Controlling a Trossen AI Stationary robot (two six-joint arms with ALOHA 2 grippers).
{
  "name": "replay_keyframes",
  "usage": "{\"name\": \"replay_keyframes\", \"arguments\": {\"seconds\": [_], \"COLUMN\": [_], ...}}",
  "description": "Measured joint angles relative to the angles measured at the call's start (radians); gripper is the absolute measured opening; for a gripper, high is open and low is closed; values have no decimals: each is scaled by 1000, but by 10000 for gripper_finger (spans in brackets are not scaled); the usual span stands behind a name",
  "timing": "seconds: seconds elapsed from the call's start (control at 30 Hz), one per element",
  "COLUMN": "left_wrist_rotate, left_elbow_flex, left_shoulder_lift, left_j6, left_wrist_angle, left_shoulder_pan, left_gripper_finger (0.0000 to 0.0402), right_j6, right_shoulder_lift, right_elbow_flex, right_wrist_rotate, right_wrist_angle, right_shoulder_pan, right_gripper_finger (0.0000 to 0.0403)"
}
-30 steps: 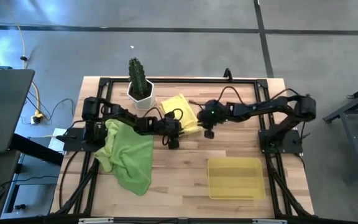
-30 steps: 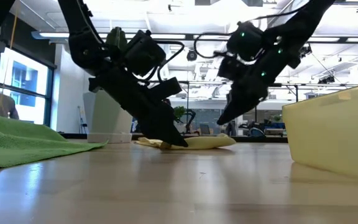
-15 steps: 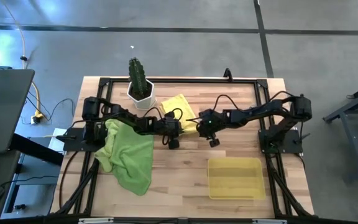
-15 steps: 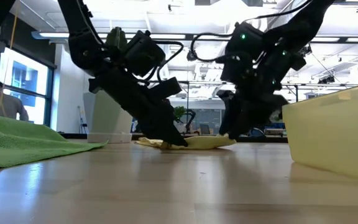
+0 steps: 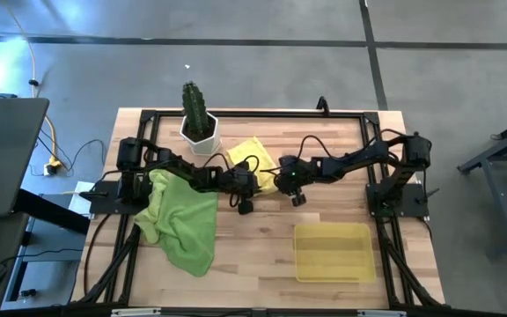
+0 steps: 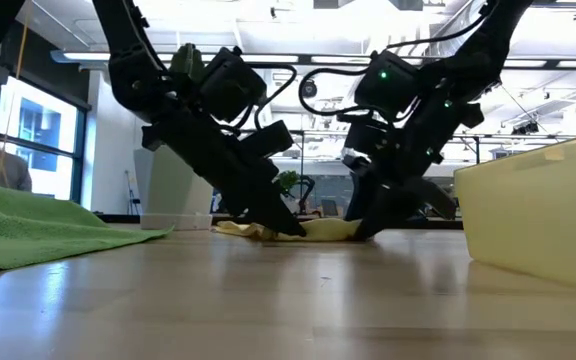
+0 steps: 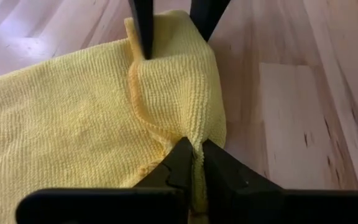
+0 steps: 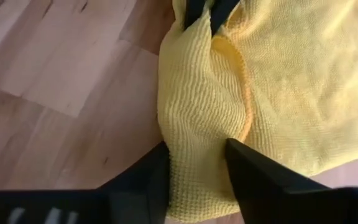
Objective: Roll microfiber towels into tight, uniform cylinder then place into a basket
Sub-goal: Roll the yellow towel
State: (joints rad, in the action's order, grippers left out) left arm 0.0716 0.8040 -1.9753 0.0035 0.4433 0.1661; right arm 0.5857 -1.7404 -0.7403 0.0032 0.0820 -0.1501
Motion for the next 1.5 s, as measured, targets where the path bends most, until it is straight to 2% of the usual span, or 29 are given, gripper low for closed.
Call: {"name": "replay_keyframes", "arguments": {"seconds": [0.2, 0.27, 0.4, 0.6, 0.9, 1.0, 1.3, 1.5], "left_wrist_rotate": [9, 10, 11, 11, 31, 62, 98, 121], "left_elbow_flex": [-2, -3, -3, -4, 0, -2, -1, -1], "left_shoulder_lift": [19, 28, 46, 124, 196, 195, 195, 231], "left_j6": [120, 171, 186, 15, -252, -329, -412, -416], "left_wrist_angle": [2, -9, -23, -75, -221, -270, -294, -318], "left_shoulder_pan": [-5, -5, -5, -38, -92, -105, -151, -174], "left_gripper_finger": [22, 21, 24, 33, 33, 31, 37, 39], "right_j6": [-41, -88, -302, -483, -745, -821, -866, -837], "right_shoulder_lift": [-1, -2, -2, -5, -10, -16, -156, -173], "right_elbow_flex": [0, -1, -2, -1, -81, -104, -196, -248], "right_wrist_rotate": [-19, -30, -68, -221, -466, -490, -506, -528], "right_wrist_angle": [-43, -53, -61, -50, -79, -74, -127, -207], "right_shoulder_pan": [2, 1, -1, -3, -61, -74, -75, -80], "right_gripper_finger": [25, 8, 13, 3, 1, 1, 0, 0]}}
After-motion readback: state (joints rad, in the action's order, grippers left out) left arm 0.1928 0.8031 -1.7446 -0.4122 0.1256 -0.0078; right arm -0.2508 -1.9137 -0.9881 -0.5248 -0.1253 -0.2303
